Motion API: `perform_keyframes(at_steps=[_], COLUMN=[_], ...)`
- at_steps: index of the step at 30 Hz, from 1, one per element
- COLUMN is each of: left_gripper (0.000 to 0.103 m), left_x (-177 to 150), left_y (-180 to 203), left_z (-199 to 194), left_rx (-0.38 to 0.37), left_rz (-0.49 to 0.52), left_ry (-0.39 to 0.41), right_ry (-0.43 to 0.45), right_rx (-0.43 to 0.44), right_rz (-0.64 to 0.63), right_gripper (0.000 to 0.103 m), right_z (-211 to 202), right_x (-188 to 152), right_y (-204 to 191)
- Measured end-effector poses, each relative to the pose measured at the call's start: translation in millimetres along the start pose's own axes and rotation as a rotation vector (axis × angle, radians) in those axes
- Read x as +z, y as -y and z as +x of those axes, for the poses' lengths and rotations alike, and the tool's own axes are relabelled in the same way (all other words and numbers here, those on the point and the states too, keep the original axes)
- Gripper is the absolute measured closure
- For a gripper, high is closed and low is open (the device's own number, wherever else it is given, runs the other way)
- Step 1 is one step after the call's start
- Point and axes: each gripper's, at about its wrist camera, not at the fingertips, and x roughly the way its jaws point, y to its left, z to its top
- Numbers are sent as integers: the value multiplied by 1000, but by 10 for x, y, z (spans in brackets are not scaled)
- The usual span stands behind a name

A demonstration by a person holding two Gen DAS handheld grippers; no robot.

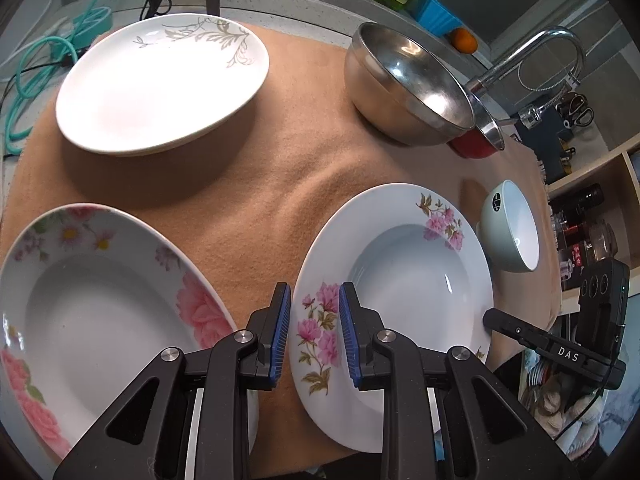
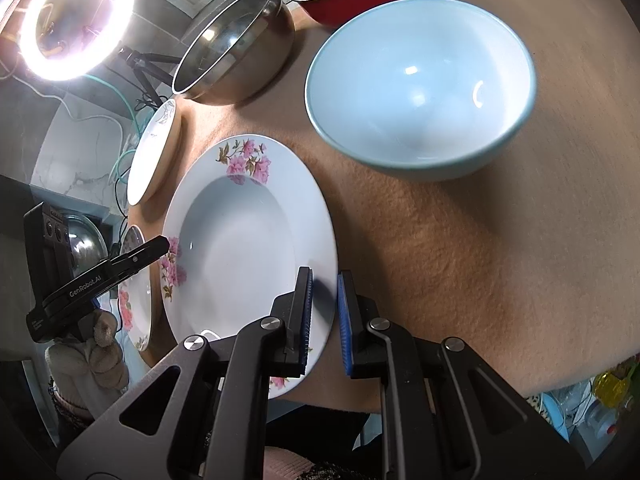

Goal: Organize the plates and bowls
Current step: 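Move both grippers toward the rim of the pink-rose deep plate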

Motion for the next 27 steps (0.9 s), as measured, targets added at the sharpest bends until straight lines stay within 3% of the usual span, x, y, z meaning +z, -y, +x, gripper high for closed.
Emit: perform_keyframes(at_steps=[12, 21, 22, 27], left_gripper=[80, 80, 80, 80], left_x=[-57, -79, -81, -124], left_y=[25, -11, -14, -114], left_z=[-63, -356, -391, -589], left_rx=[9, 23, 25, 30], left_rz=[-4, 0, -3, -22], left_ry=[27, 104, 114, 157], right_ry=[11, 94, 103, 152], right_rx=[-40, -101, -106, -118], right_rz=[-63, -121, -126, -181], right_gripper=[90, 88, 87, 63], right_z=[40, -179, -206, -317], right_x=[-21, -34, -28, -32], right_y=[-72, -181, -195, -348])
